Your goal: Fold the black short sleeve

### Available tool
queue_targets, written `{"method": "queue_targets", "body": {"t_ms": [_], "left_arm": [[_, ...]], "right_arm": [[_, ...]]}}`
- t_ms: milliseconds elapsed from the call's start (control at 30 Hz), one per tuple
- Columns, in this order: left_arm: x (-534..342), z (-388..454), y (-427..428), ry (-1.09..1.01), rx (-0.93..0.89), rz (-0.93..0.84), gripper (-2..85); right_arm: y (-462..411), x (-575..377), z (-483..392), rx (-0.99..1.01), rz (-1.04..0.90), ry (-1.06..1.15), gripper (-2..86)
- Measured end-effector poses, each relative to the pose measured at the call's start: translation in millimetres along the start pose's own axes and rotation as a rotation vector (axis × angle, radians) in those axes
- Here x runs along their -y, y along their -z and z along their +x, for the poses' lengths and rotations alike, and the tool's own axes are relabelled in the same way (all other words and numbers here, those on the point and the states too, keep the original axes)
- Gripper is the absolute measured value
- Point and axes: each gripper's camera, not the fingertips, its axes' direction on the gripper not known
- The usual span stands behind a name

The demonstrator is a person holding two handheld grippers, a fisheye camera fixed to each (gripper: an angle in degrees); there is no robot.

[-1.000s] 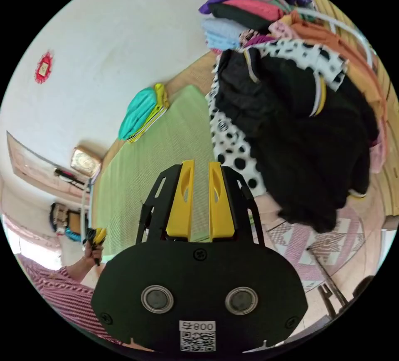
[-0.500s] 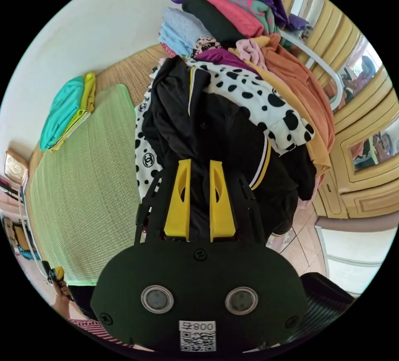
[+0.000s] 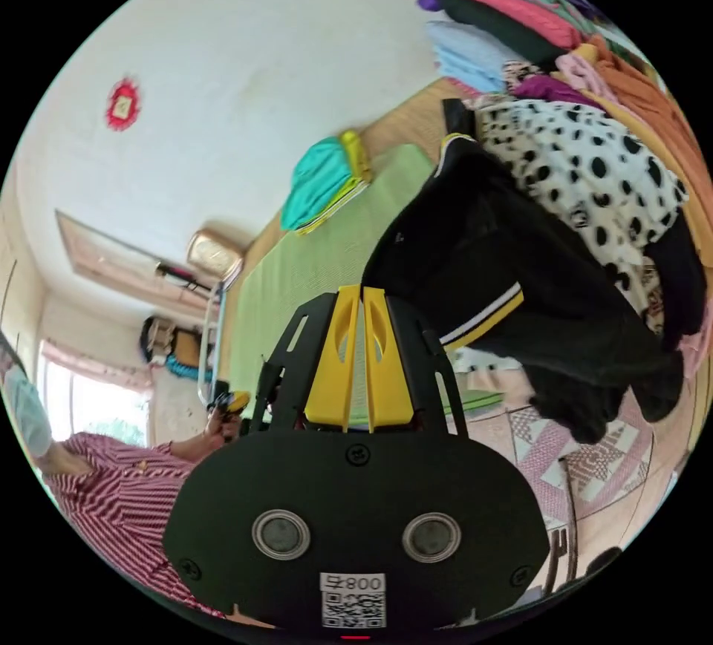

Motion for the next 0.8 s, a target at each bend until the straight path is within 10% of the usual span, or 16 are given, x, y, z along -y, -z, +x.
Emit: {"method": "queue_targets", "body": {"t_ms": [433, 800], "left_arm": [[-105.6, 37.5, -25.9, -0.106, 0.229, 0.043, 9.4], [-131.4, -8.1, -108.5, 0.004, 0.421, -0.089, 11.5]], "right_arm": [[-189.5, -82.3, -152.3, 0.521, -0.376, 0.199, 0.1], [-213.4, -80.9, -71.1, 0.106, -0.315, 0.108, 1.7]]}}
